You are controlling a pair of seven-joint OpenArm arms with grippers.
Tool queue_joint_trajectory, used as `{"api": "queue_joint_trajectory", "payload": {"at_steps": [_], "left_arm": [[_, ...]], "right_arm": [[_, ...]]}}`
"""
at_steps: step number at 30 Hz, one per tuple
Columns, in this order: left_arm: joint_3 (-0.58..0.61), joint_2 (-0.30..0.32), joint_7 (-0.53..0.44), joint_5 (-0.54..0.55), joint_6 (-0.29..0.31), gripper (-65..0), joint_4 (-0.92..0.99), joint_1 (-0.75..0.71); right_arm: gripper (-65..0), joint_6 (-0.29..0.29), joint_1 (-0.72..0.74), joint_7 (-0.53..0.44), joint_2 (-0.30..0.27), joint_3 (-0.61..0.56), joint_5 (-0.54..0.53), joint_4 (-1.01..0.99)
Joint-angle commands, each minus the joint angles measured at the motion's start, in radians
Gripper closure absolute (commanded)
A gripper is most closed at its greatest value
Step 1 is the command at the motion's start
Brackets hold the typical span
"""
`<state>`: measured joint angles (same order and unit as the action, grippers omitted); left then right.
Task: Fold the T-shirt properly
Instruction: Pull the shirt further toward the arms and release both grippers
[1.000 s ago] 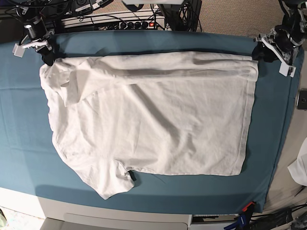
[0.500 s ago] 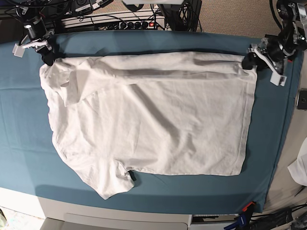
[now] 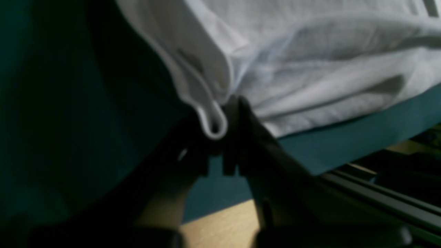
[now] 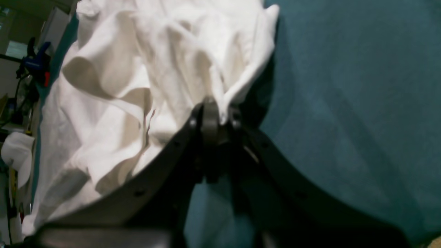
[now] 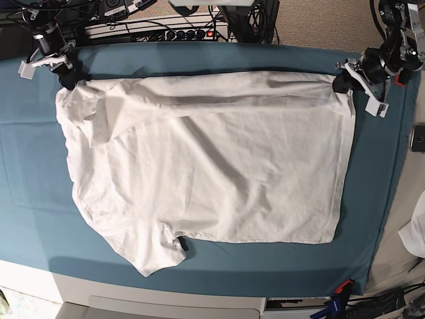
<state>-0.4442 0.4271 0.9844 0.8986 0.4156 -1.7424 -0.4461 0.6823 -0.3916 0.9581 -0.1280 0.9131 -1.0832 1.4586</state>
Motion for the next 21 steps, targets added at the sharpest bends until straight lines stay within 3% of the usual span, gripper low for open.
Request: {"api": "queue_joint_trajectory", "payload": {"at_steps": [1,11,21], "left_arm": [[-0.004,0.020,0.017,-0.009,0.002,0.0,-0.021,-0.015],[-0.100,0.023,0.031,0.000,0.002,0.0,-0.046,-0.089],[-0.172,0.024,0.041,0.030,0.005,0.0,-0.046,-0.105]], "right_arm": [[0.0,0.016,-0.017,-0.012,-0.016,0.005,-0.027,0.014],[0.0,0.016,-0.102,-0.012,-0.025,0.031,-0.027,0.014],[0.0,0.016,-0.168,-0.011,-0.082,0.060,-0.027,0.014]]}}
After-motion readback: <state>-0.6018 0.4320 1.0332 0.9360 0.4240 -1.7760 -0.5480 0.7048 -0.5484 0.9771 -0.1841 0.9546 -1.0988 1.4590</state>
